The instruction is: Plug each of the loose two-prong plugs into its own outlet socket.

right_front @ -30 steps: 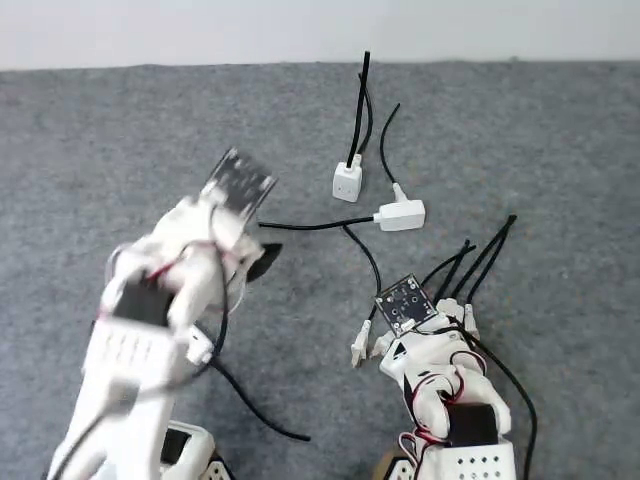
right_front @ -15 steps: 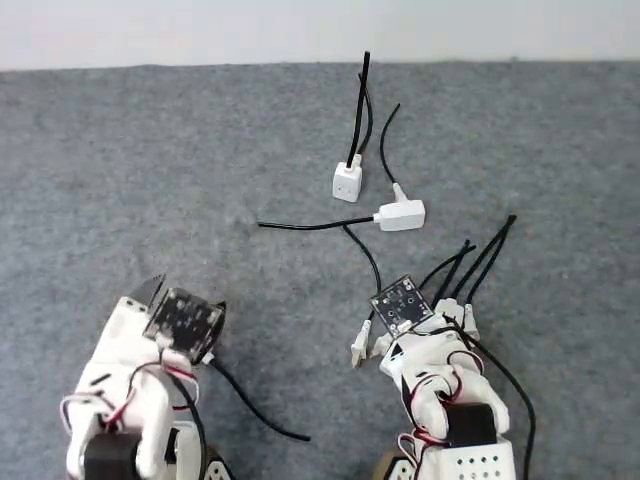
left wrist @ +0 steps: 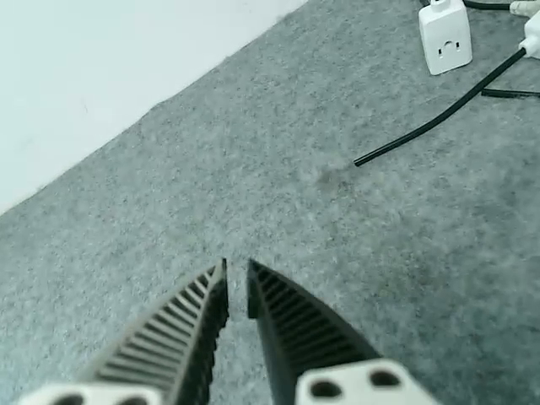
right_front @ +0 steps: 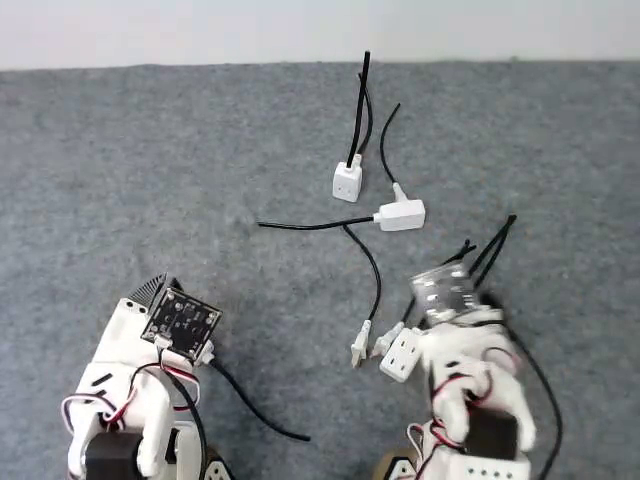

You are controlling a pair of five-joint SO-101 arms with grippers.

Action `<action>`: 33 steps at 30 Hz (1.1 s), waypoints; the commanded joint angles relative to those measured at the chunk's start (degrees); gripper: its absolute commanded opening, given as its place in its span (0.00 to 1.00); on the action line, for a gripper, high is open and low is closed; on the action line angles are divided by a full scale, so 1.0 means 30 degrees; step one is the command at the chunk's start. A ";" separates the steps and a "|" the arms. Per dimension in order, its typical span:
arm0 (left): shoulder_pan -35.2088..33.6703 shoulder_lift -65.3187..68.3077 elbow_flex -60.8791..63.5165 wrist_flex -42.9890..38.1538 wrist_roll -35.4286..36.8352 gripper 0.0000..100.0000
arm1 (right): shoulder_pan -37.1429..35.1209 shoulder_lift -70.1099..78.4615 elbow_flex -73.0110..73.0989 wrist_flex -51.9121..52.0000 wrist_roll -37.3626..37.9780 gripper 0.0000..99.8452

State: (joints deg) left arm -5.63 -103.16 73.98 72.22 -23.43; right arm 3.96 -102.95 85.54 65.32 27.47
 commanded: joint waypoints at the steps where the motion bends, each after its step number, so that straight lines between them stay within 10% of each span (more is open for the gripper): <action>1: -0.0117 0.0117 -0.0132 -0.0264 0.0703 0.01 | 0.1363 0.0044 -0.4484 0.1656 0.0088 0.21; 10: -0.2051 0.0117 0.1890 -0.2725 0.1055 0.01 | -0.0484 0.1538 -0.9026 0.4205 -0.0264 0.21; 18: -0.4396 0.0117 0.2154 -0.3985 0.5128 0.01 | -0.0396 1.3143 -1.2835 0.4264 -0.3722 0.21; 33: -0.4425 0.0117 0.3795 -0.5568 0.5333 0.01 | -0.0454 2.3370 -1.2425 0.4059 -0.7238 0.21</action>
State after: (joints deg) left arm -18.90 -102.73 85.85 57.19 -8.13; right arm 2.81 -35.60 47.21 77.80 6.81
